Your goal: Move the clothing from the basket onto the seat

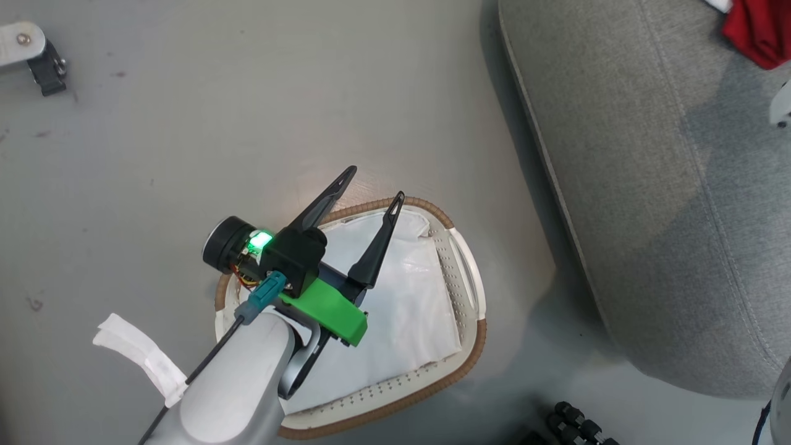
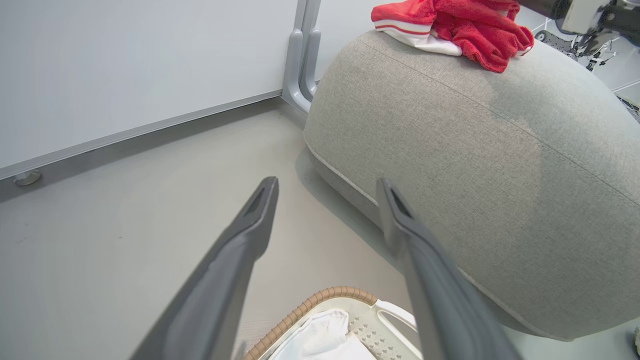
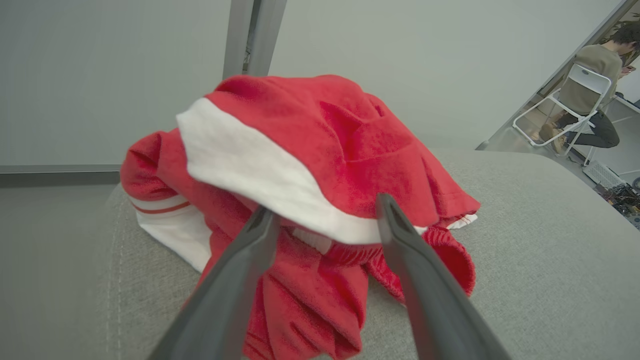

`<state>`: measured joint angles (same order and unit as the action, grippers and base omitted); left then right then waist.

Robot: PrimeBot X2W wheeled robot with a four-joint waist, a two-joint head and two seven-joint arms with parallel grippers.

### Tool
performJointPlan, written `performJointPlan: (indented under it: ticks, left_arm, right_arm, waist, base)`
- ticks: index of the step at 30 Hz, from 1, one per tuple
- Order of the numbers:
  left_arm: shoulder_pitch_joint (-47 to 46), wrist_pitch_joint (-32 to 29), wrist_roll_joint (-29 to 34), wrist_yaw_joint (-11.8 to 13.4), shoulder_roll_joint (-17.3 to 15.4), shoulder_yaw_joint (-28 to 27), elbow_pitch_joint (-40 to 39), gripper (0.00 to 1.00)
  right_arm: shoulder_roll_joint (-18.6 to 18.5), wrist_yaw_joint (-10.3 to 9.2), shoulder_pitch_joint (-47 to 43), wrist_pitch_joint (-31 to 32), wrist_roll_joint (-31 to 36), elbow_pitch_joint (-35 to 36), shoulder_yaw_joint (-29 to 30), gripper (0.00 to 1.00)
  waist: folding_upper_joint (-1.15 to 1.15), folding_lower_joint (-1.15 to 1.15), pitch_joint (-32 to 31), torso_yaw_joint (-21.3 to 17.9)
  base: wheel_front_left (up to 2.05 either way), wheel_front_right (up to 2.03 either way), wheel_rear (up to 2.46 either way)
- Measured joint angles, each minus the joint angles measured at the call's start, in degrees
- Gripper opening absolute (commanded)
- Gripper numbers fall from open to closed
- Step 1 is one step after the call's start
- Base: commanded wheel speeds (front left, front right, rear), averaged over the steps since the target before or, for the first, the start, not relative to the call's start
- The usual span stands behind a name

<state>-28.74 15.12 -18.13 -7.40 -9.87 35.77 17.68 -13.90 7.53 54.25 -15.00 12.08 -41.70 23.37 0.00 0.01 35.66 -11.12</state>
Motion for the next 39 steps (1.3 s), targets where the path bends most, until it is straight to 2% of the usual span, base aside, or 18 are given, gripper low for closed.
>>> performJointPlan:
  ticks: [14,20,27,32,35,39]
  left_arm:
    - [3.3,0.0,-2.6,0.0,3.9,-2.9,0.2,1.00]
    - [5.3,0.0,-2.7,0.6,5.8,-7.1,0.9,1.00]
    - [9.0,0.0,-2.2,1.9,6.7,-12.2,2.1,1.00]
    - [12.5,0.0,-2.0,2.4,6.9,-15.8,2.6,1.00]
    - [14.7,0.0,-1.9,2.9,7.0,-18.8,2.7,1.00]
    - [17.6,0.0,-1.6,3.1,6.9,-22.8,2.4,1.00]
  right_arm:
    - [0.2,0.00,-7.5,0.0,-1.6,2.3,-5.9,1.00]
    - [0.4,0.00,-8.0,0.0,-2.3,2.7,-8.9,1.00]
    - [3.0,0.00,-11.2,0.0,-4.7,3.8,-10.3,1.00]
    - [5.9,-0.01,-17.5,0.0,-6.1,6.4,-10.6,1.00]
    - [8.3,0.00,-21.0,0.0,-7.6,8.5,-12.2,1.00]
    - [9.7,0.00,-26.0,0.0,-9.4,11.6,-14.8,1.00]
  waist:
    - [0.00,-0.01,-9.7,0.7]
    - [0.00,-0.01,-15.3,2.6]
    - [0.00,-0.01,-21.7,5.9]
    - [0.00,-0.01,-26.1,9.1]
    - [0.00,-0.01,-28.4,10.8]
    - [0.00,-0.01,-31.1,12.8]
  base:
    - [0.00,0.00,0.00]
    - [0.00,0.00,0.00]
    - [0.00,0.00,0.00]
    - [0.00,0.00,0.00]
    - [0.00,0.00,0.00]
    - [0.00,0.00,0.00]
